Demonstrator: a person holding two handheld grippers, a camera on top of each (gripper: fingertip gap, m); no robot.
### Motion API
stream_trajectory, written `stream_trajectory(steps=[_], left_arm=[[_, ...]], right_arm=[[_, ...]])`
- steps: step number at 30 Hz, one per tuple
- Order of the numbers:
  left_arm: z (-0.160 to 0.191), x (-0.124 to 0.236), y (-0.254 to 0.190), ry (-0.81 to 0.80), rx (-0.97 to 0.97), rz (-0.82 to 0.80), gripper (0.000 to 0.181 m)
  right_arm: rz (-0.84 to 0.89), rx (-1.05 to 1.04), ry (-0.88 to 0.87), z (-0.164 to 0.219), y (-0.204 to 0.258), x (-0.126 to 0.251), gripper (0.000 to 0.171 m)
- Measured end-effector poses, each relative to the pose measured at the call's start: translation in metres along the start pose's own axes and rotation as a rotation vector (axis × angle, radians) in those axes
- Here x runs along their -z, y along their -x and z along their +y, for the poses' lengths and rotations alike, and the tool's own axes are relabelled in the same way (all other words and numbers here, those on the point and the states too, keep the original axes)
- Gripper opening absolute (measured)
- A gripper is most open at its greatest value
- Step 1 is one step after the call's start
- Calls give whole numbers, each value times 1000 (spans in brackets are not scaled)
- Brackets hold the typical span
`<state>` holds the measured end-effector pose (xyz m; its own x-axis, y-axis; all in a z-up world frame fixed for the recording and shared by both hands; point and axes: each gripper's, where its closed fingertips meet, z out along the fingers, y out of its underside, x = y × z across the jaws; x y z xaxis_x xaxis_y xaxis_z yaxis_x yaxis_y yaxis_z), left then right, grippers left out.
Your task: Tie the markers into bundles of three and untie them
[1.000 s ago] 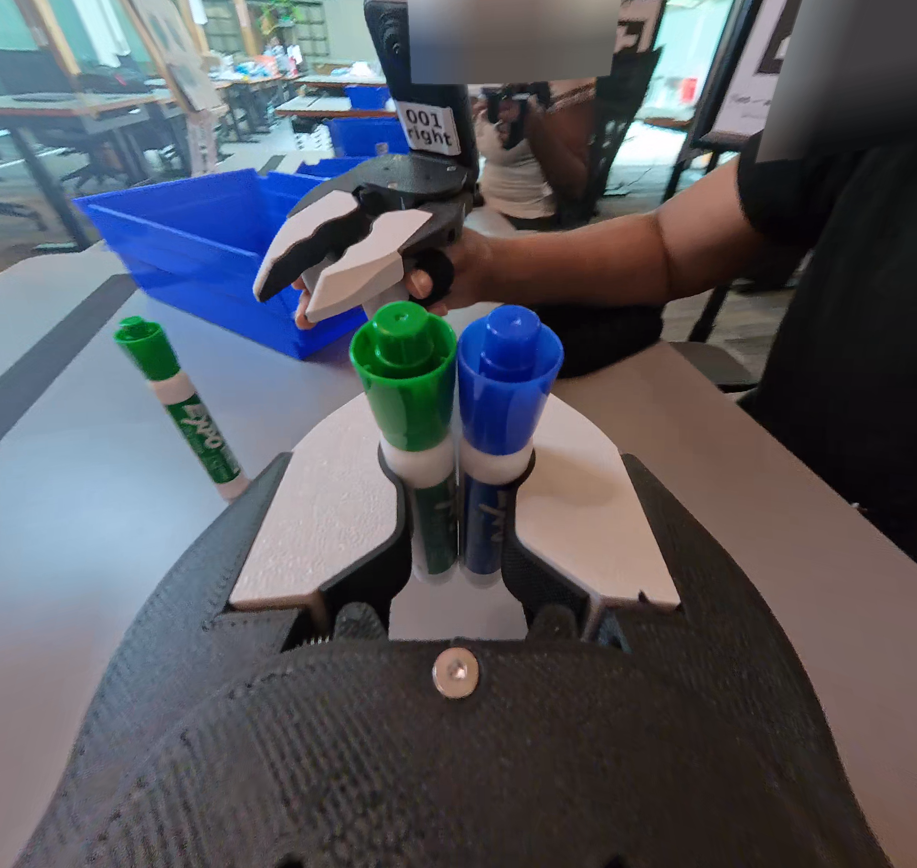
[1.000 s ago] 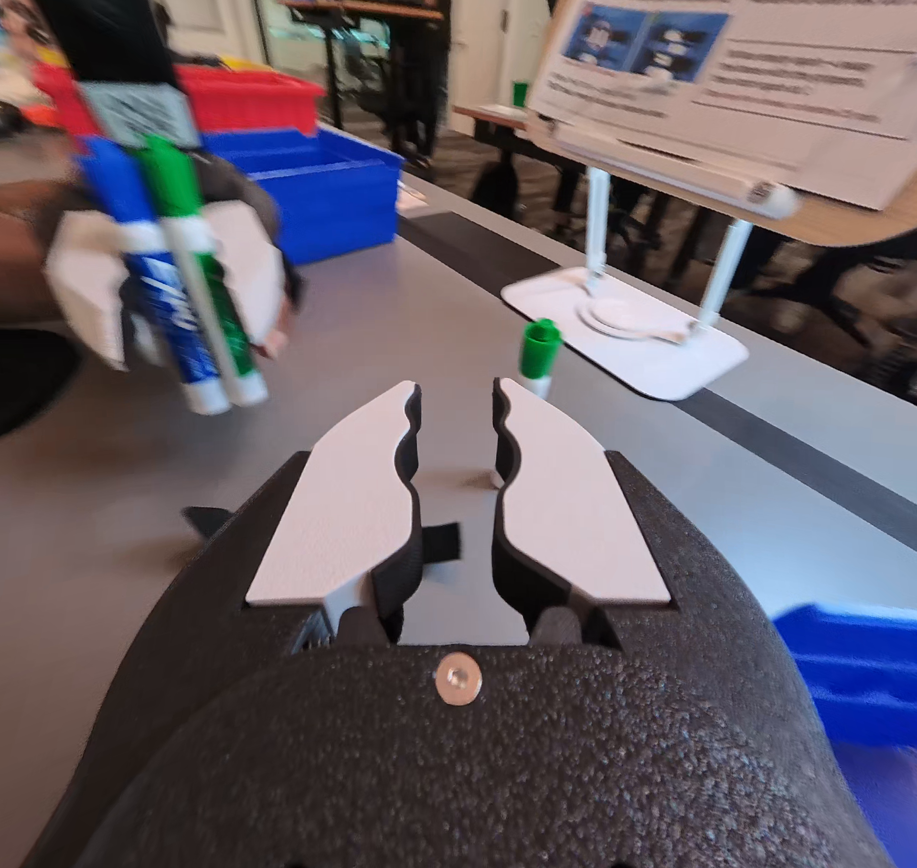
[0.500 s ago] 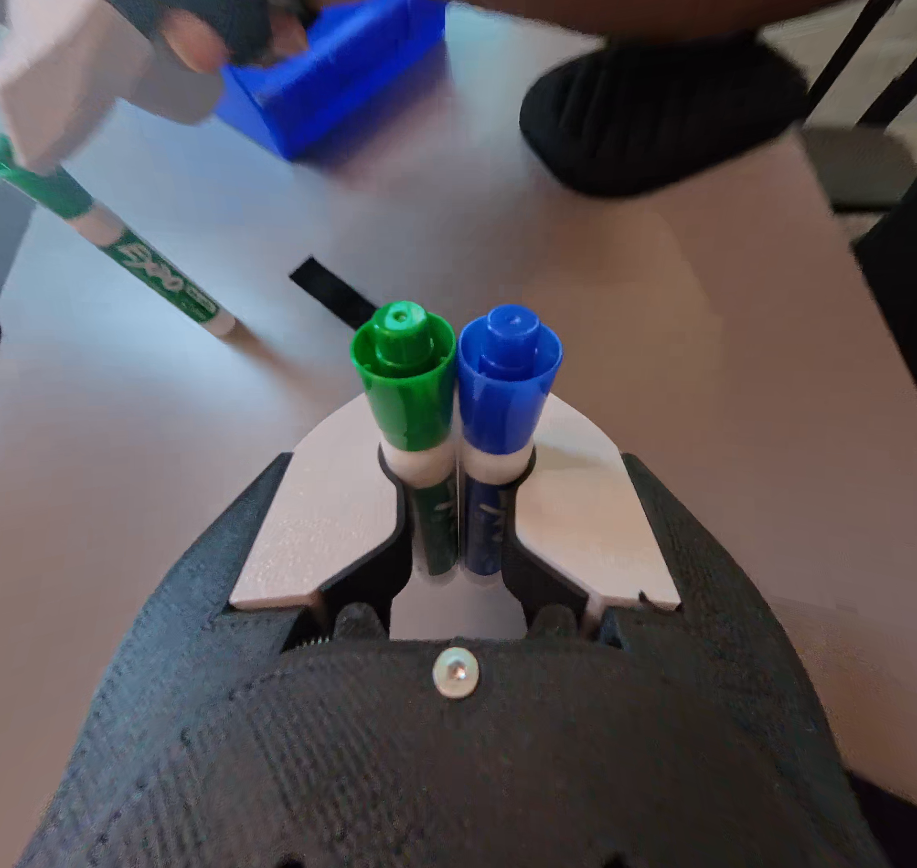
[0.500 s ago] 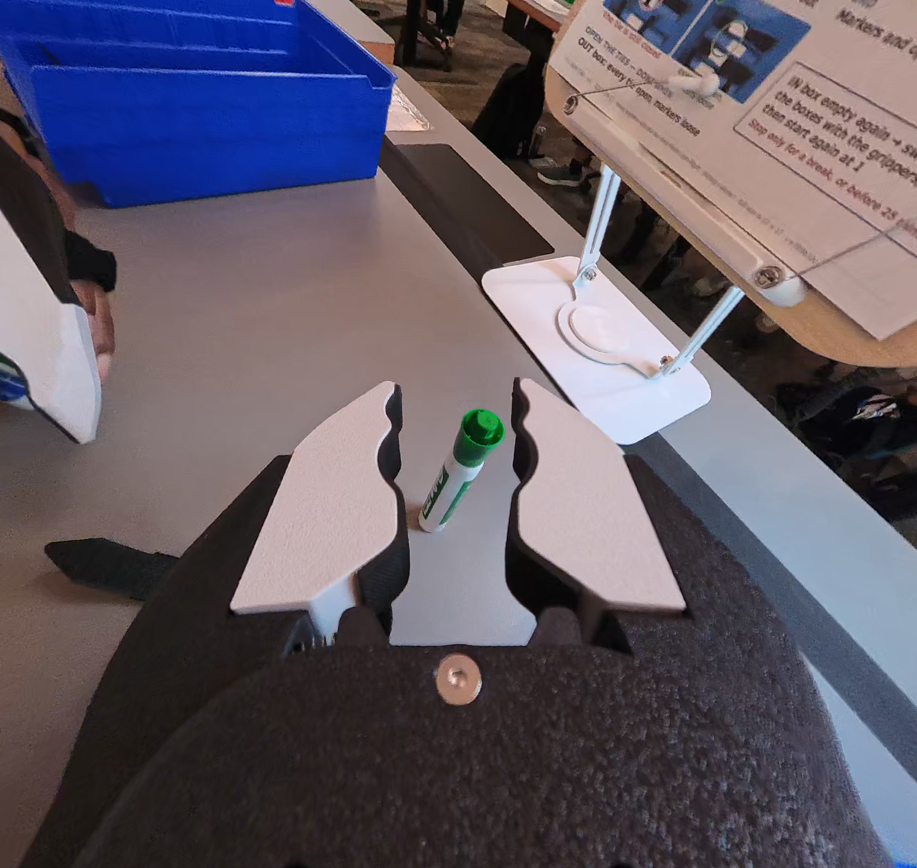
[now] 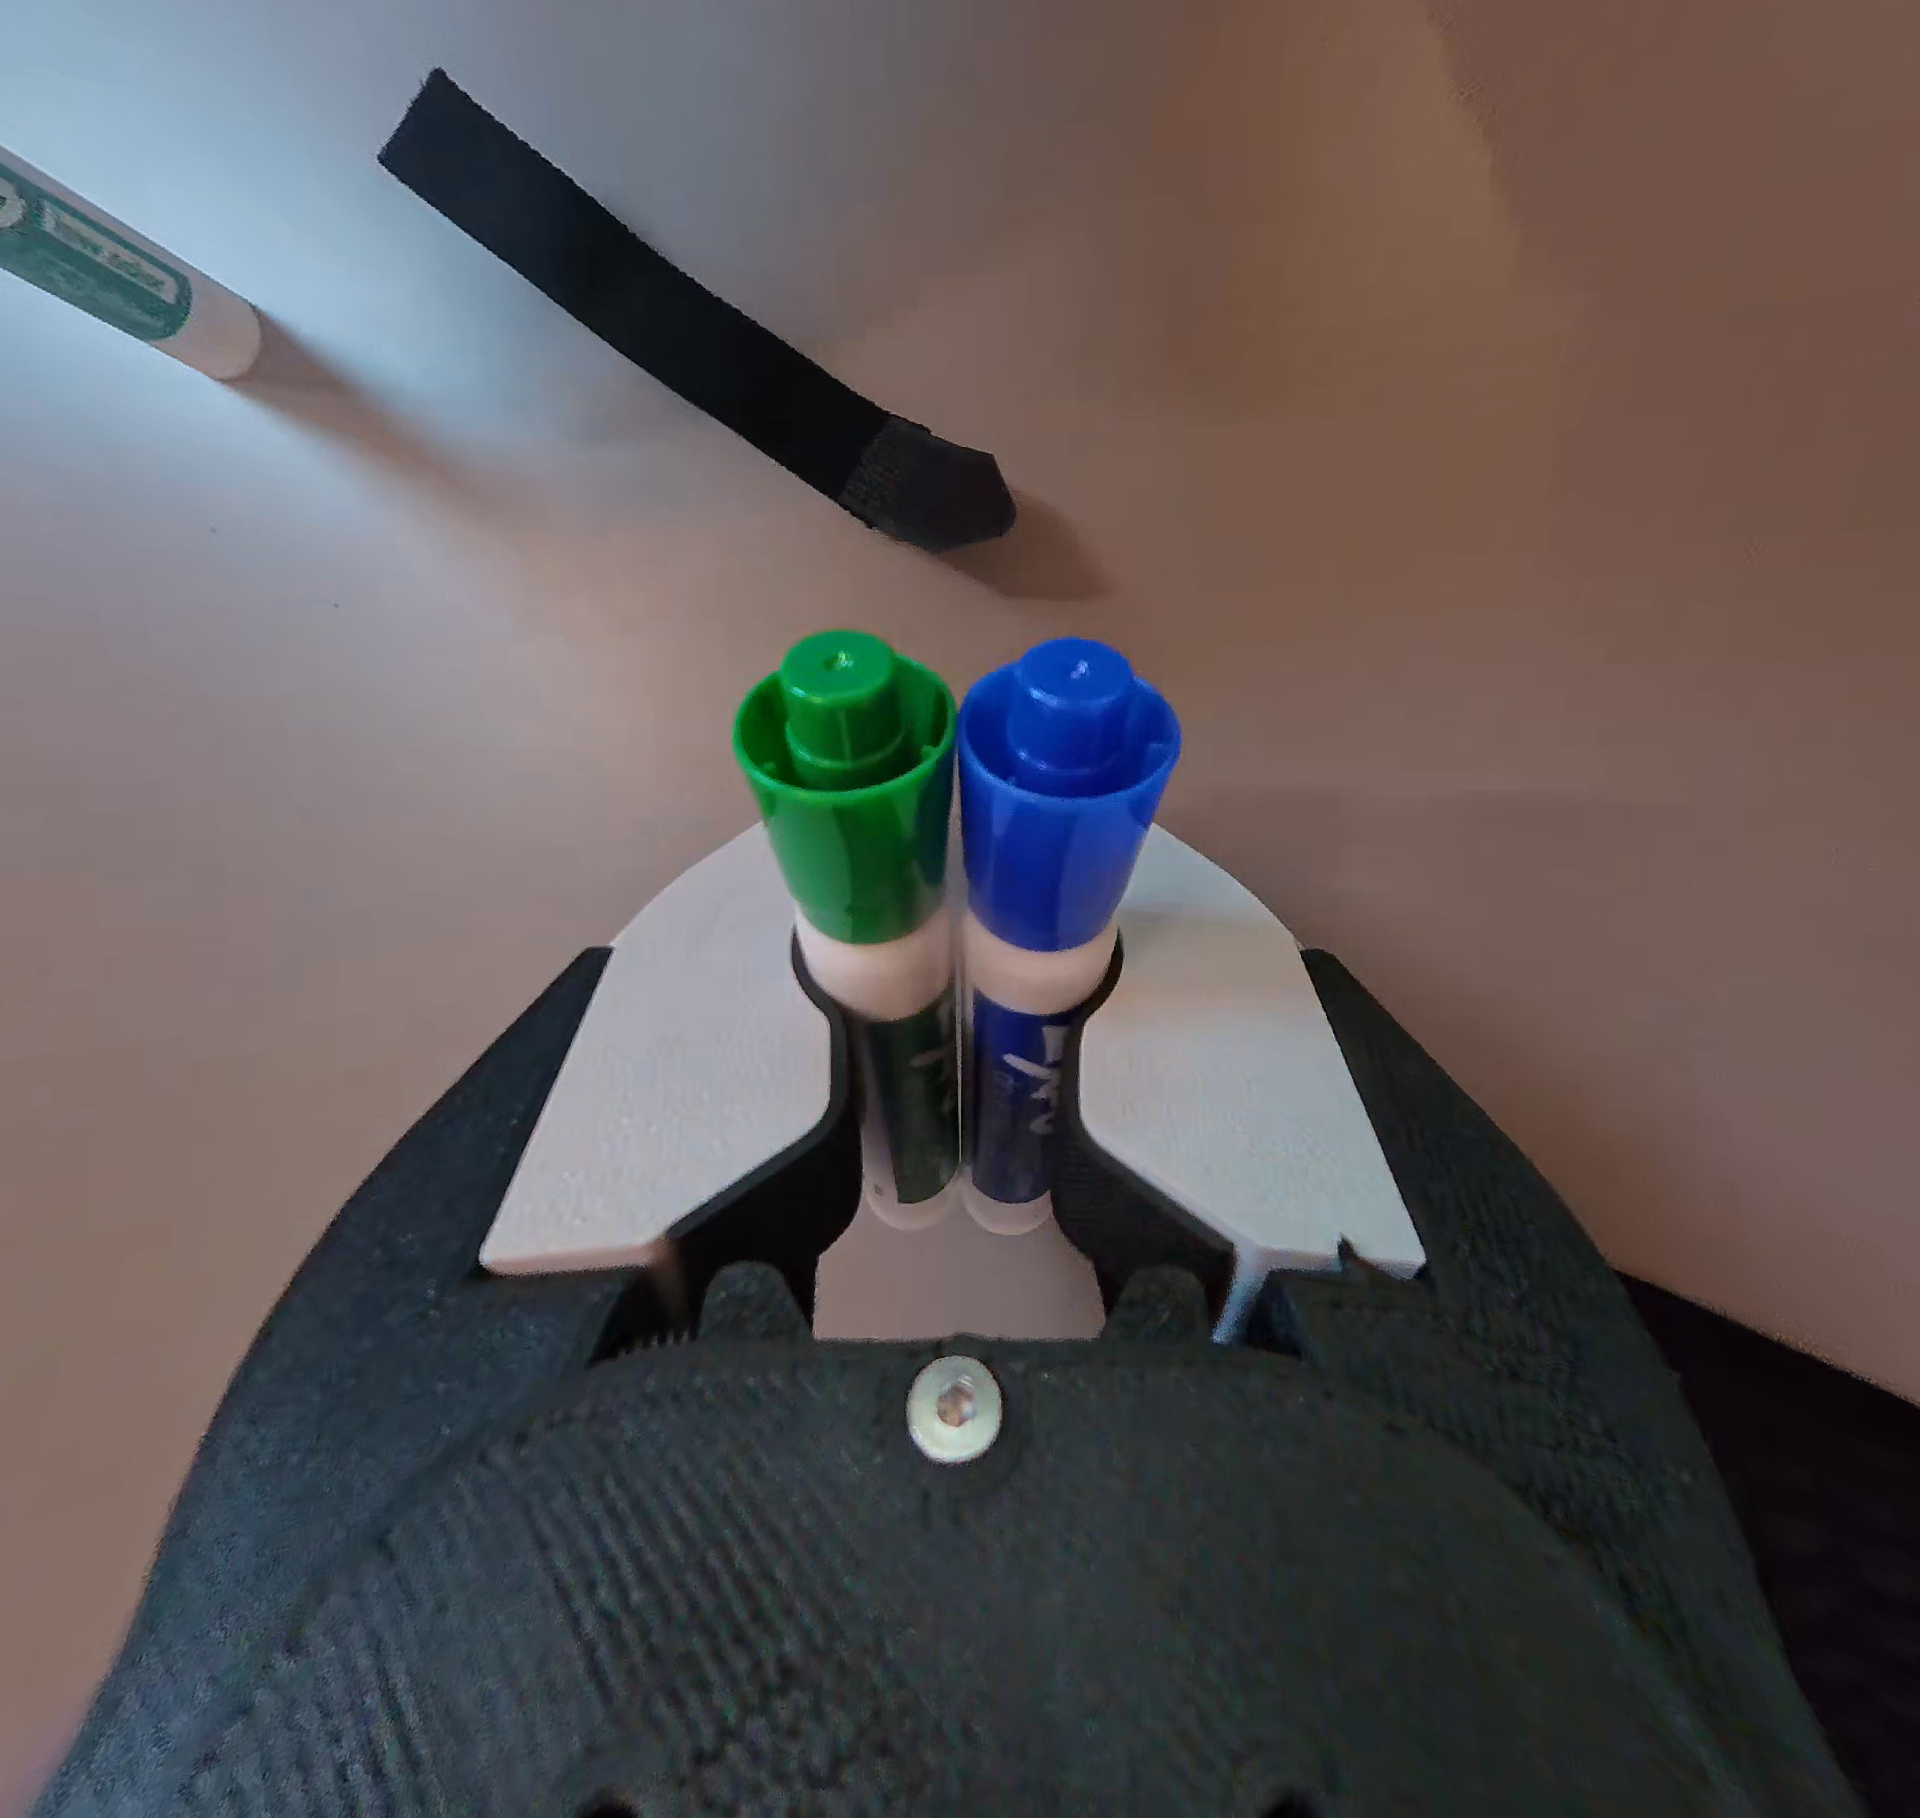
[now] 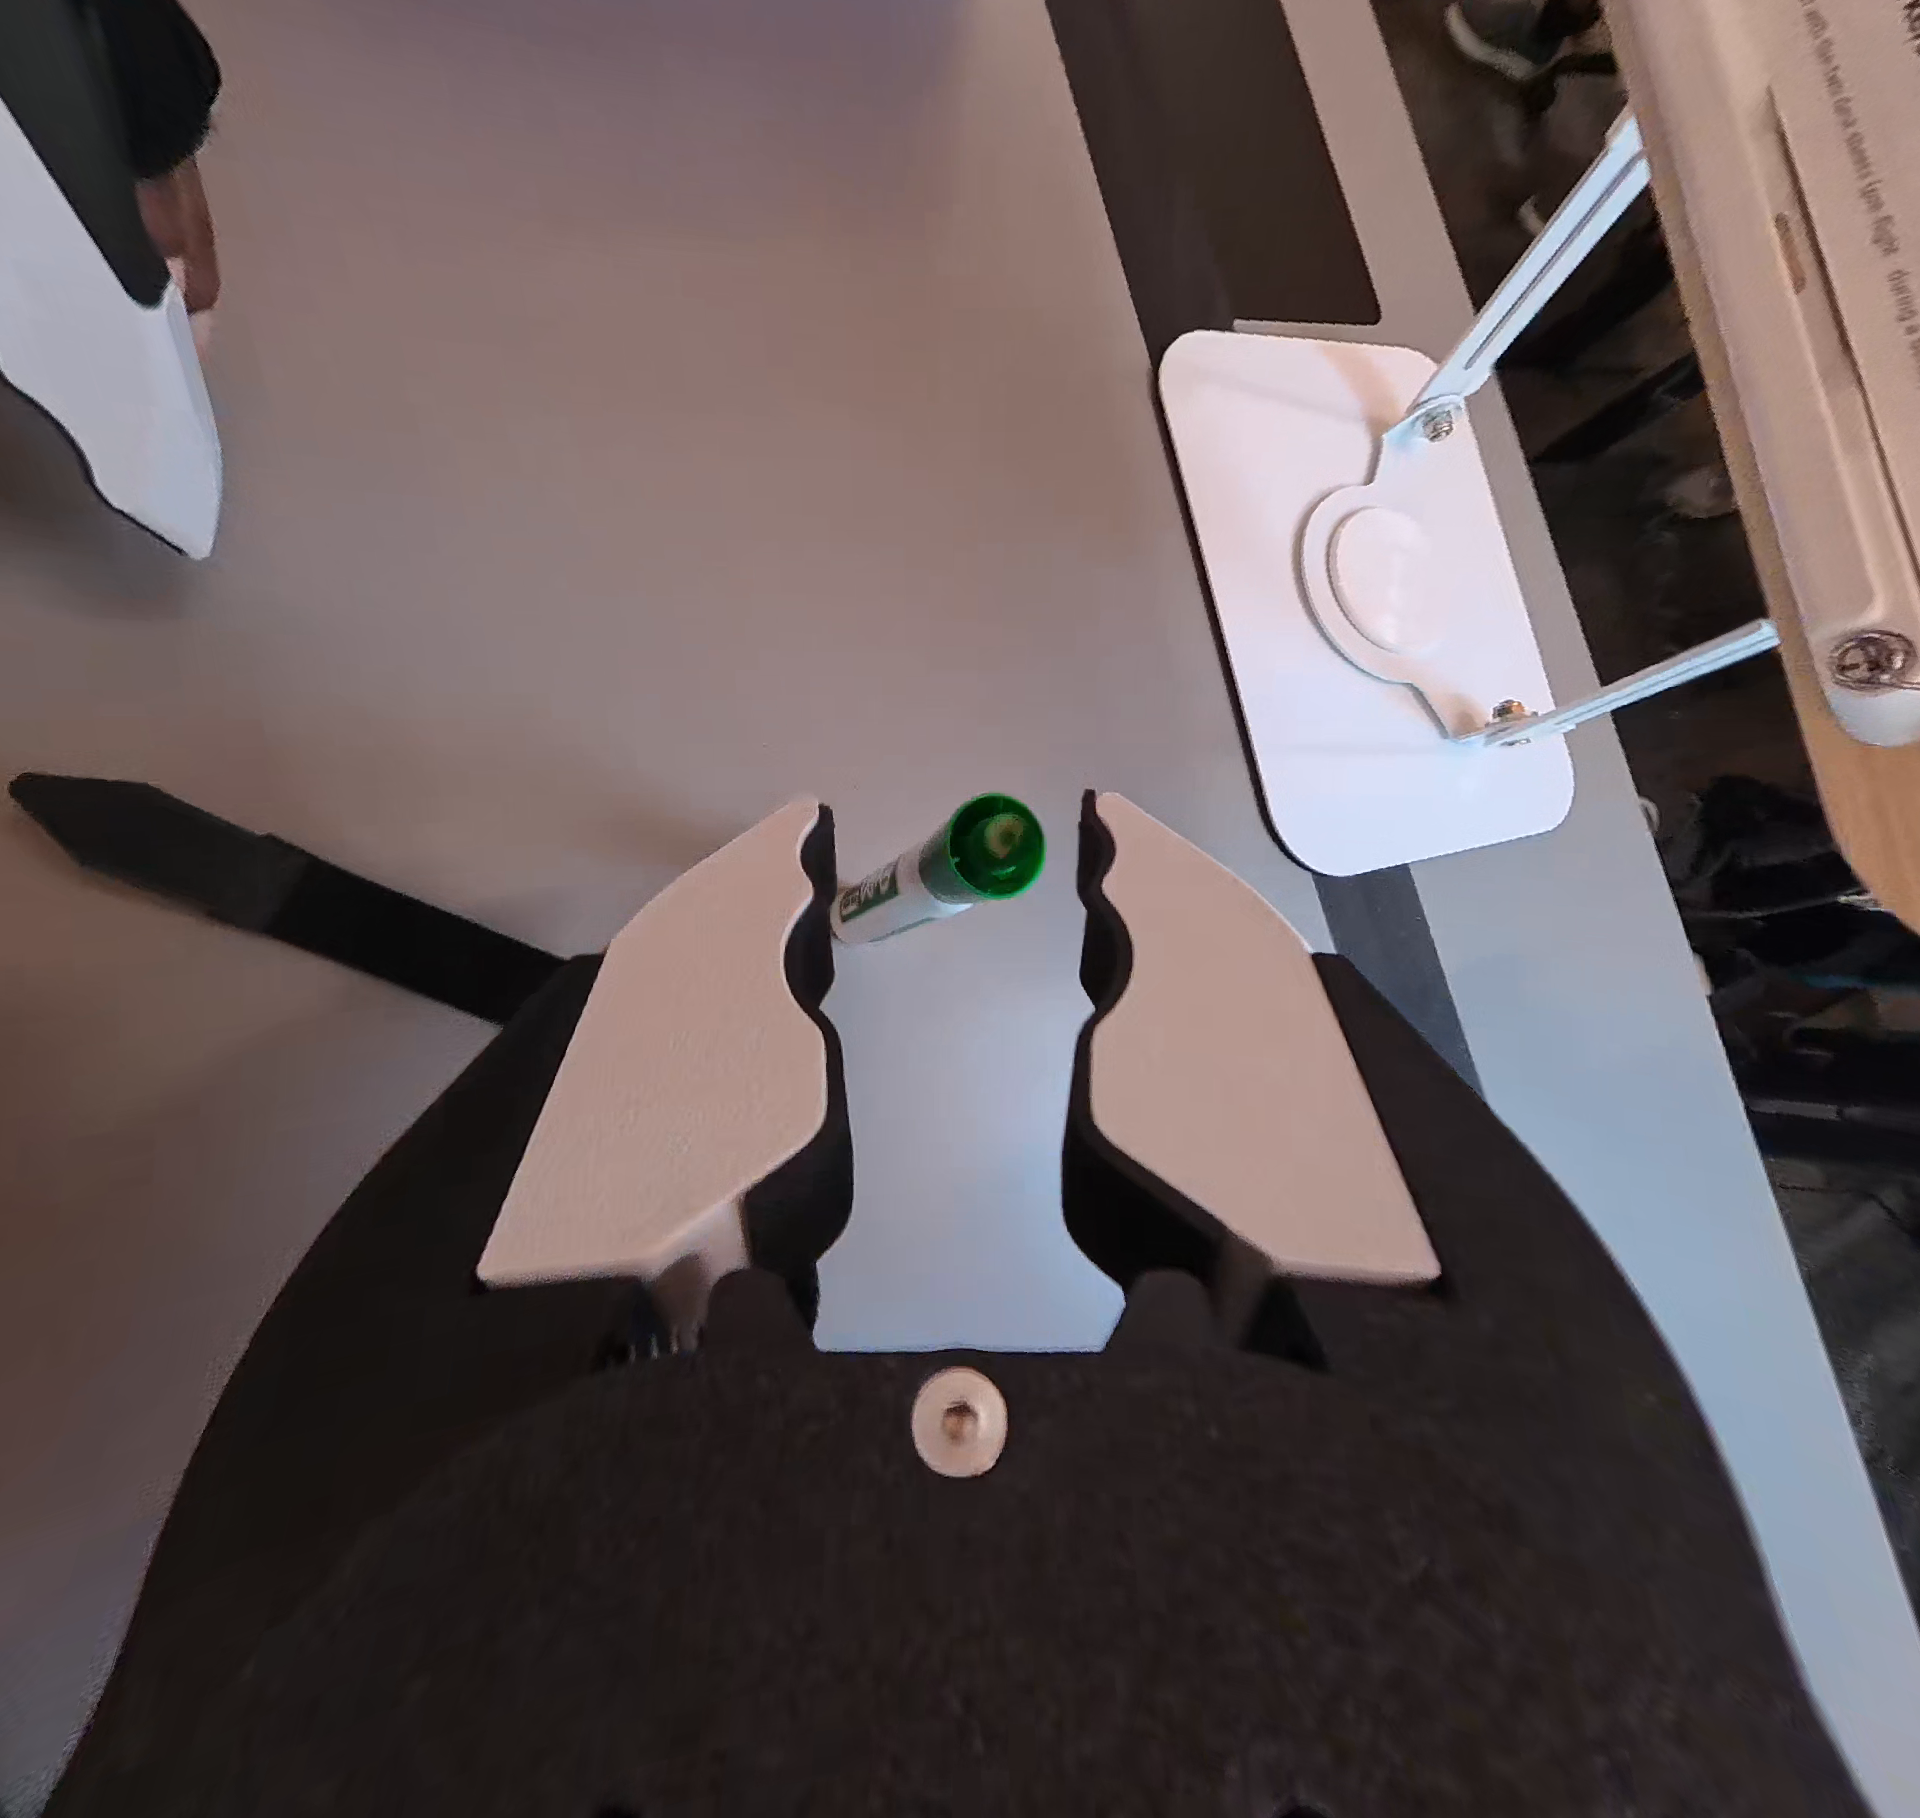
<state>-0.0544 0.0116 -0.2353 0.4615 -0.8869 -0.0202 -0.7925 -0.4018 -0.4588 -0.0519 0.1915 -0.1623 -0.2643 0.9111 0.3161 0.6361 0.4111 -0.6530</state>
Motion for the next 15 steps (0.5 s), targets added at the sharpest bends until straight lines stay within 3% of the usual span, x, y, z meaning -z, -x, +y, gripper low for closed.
stream_trajectory(steps=[6,9,15], left_arm=[[5,-1,6,24,25,17,42],[9,-3,6,44,31,26,42],[10,-10,4,49,49,40,42]], right_arm=[[-72,-5,79,7,-1,-4,44],[-52,-12,73,8,-2,-4,22],[-17,-60,-56,4,7,14,20]])
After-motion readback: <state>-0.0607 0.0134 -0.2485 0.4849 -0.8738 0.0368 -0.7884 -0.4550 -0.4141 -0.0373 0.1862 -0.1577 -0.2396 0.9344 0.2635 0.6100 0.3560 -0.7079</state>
